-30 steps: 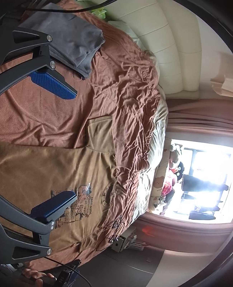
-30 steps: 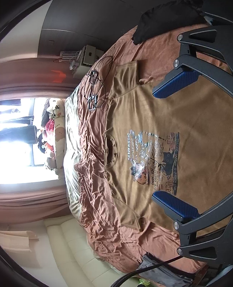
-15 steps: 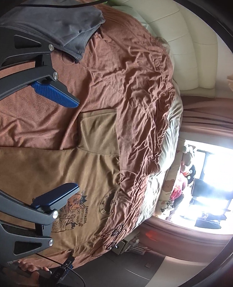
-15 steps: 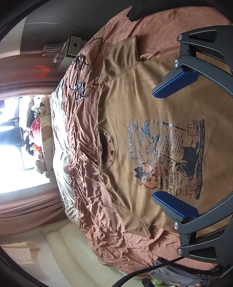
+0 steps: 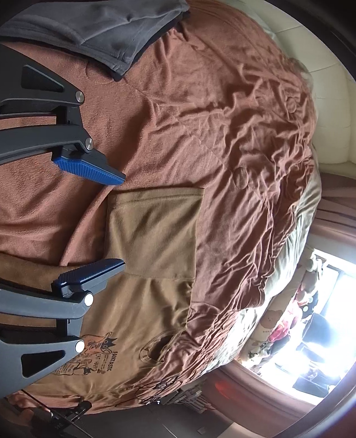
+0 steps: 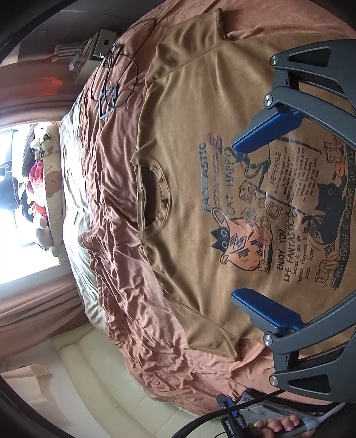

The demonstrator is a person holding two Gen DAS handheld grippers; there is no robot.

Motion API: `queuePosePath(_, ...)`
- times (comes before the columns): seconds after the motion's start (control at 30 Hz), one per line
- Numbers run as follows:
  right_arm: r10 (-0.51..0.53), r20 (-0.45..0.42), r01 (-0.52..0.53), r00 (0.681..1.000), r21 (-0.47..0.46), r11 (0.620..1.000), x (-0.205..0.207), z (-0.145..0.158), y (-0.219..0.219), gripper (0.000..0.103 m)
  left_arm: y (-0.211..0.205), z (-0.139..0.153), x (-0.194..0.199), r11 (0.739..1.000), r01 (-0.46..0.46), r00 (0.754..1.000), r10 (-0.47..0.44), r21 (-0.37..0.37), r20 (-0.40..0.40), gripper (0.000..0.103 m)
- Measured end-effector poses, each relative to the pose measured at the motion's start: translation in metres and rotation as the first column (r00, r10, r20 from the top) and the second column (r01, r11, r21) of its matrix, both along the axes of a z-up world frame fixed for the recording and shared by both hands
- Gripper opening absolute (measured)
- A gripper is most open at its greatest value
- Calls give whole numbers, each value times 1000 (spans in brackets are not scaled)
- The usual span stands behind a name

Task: Fold small clothes
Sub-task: 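Close the left gripper on the edge of the sleeve nearest it, then fold the held sleeve over the shirt body with left gripper while right gripper presses the shirt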

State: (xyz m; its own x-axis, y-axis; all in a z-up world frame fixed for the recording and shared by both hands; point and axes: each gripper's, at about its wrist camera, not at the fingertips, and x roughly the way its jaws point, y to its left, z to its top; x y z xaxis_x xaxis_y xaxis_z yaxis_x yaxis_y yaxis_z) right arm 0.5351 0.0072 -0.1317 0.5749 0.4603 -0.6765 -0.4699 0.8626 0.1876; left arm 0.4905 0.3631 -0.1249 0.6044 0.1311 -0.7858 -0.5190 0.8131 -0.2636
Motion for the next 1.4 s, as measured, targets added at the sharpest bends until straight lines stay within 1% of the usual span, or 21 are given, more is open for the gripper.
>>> queuePosePath(0.07, 21, -4, -21, 1000, -1, 1000, 8, -2, 13, 91, 8, -9, 10, 1000, 0, 1000, 0, -4, -19, 57)
queuePosePath(0.13, 40, -14, -40, 999, -11, 999, 17, -7, 25, 81, 17, -19, 20, 1000, -4, 999, 3, -24, -36, 54)
queuePosePath(0.37, 111, -60, -111, 992, 2, 994, 42, -26, 70, 72, 43, -58, 49, 995, -27, 996, 18, -94, -88, 47)
queuePosePath(0.43, 128, -80, -128, 989, 7, 992, 50, -32, 82, 67, 53, -71, 56, 991, -39, 994, 26, -125, -103, 42)
queuePosePath(0.5, 140, -98, -140, 985, 11, 990, 56, -39, 92, 65, 60, -82, 63, 989, -42, 993, 26, -145, -113, 39)
queuePosePath(0.57, 152, -118, -151, 981, 16, 988, 63, -45, 102, 61, 65, -90, 67, 988, -46, 992, 27, -149, -125, 37)
queuePosePath(0.63, 164, -141, -162, 976, 29, 986, 70, -50, 111, 54, 71, -99, 72, 984, -56, 990, 32, -171, -136, 35)
queuePosePath(0.73, 182, -178, -176, 967, 45, 983, 81, -59, 125, 47, 76, -107, 74, 977, -64, 991, 38, -201, -131, 35)
queuePosePath(0.77, 186, -186, -180, 965, 50, 982, 82, -61, 128, 45, 77, -109, 75, 978, -67, 989, 39, -199, -139, 35)
queuePosePath(0.83, 200, -203, -190, 959, 67, 980, 85, -64, 136, 37, 79, -115, 77, 977, -77, 989, 49, -201, -143, 35)
queuePosePath(0.9, 211, -225, -198, 951, 80, 977, 87, -69, 145, 34, 82, -117, 77, 973, -92, 990, 65, -214, -126, 35)
queuePosePath(0.97, 222, -248, -205, 943, 91, 974, 88, -75, 153, 31, 82, -115, 78, 970, -112, 987, 83, -216, -139, 28)
queuePosePath(1.03, 245, -277, -222, 929, 111, 969, 89, -81, 163, 27, 79, -112, 80, 971, -97, 988, 68, -217, -136, 10)
queuePosePath(1.1, 262, -297, -234, 918, 127, 964, 90, -85, 174, 26, 75, -107, 82, 974, -78, 991, 52, -215, -124, 6)
queuePosePath(1.17, 278, -317, -243, 907, 146, 959, 94, -92, 184, 24, 72, -100, 83, 979, -62, 993, 41, -194, -114, 5)
queuePosePath(1.2, 283, -330, -244, 900, 155, 957, 96, -95, 189, 21, 72, -96, 83, 980, -60, 993, 40, -192, -109, 5)
queuePosePath(1.3, 297, -364, -246, 882, 182, 952, 104, -104, 201, 15, 73, -82, 82, 977, -53, 996, 36, -206, -82, 4)
queuePosePath(1.4, 310, -380, -247, 871, 208, 947, 110, -112, 214, 12, 70, -63, 83, 981, -27, 999, 19, -193, -48, 4)
